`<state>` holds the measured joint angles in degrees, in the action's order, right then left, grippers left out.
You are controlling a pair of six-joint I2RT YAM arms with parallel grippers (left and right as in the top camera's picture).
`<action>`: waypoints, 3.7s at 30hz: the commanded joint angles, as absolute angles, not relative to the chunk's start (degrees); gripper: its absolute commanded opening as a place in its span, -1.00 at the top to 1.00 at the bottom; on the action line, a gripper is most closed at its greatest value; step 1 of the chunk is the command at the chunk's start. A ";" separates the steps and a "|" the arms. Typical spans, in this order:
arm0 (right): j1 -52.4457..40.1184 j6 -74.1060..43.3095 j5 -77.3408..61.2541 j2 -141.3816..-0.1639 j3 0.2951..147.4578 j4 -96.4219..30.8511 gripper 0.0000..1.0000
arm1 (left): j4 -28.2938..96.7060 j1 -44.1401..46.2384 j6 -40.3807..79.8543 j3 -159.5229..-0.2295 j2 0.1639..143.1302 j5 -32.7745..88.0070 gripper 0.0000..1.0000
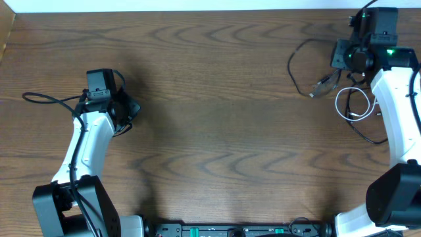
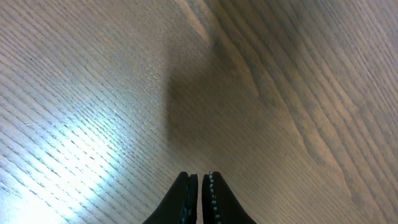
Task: Untangle cables
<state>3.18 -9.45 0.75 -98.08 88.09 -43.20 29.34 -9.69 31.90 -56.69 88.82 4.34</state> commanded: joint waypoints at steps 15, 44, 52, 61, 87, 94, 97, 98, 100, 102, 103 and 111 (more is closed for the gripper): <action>4.10 -10.24 -0.36 -98.59 88.27 -46.83 -0.99 | 29.28 -9.89 32.16 -56.42 88.36 3.84 0.06; 4.08 -10.24 0.71 -98.59 88.27 -47.62 -0.98 | 26.52 -1.63 23.59 -56.23 89.86 9.82 -0.96; 4.08 -10.24 0.71 -98.59 88.27 -47.59 -0.99 | 26.52 -1.85 23.59 -56.23 89.86 9.85 -0.96; 4.08 -10.24 0.71 -98.59 88.27 -47.59 -0.99 | 27.16 -1.85 23.57 -56.21 88.36 9.78 -0.96; 4.08 -10.24 0.71 -98.59 88.27 -47.59 -0.99 | -13.08 1.89 6.70 -28.97 70.89 11.55 -0.96; 4.08 -10.24 0.71 -98.59 88.27 -47.59 -0.98 | -25.61 2.92 4.75 -14.74 63.68 11.11 -0.96; 4.08 -10.24 0.71 -98.59 88.27 -47.59 -0.99 | -30.22 2.94 4.71 -10.02 60.64 10.94 -0.96; 4.08 -10.24 0.71 -98.59 88.27 -47.59 -0.99 | -31.77 2.94 4.71 -8.51 59.64 10.96 -0.96; 4.08 -10.24 0.71 -98.59 88.27 -47.59 -0.98 | -33.95 2.94 4.75 -6.00 57.56 10.98 -0.96; 4.08 -10.24 0.71 -98.59 88.27 -47.59 -0.99 | -34.09 2.94 4.75 -4.36 55.31 10.98 -0.96; 4.08 -10.24 0.71 -98.59 88.27 -47.59 -0.98 | -33.78 2.94 4.75 -3.73 54.15 10.98 -0.96; 4.08 -10.24 0.71 -98.59 88.27 -47.59 -0.98 | -28.12 2.98 4.71 -0.23 47.66 11.11 -0.96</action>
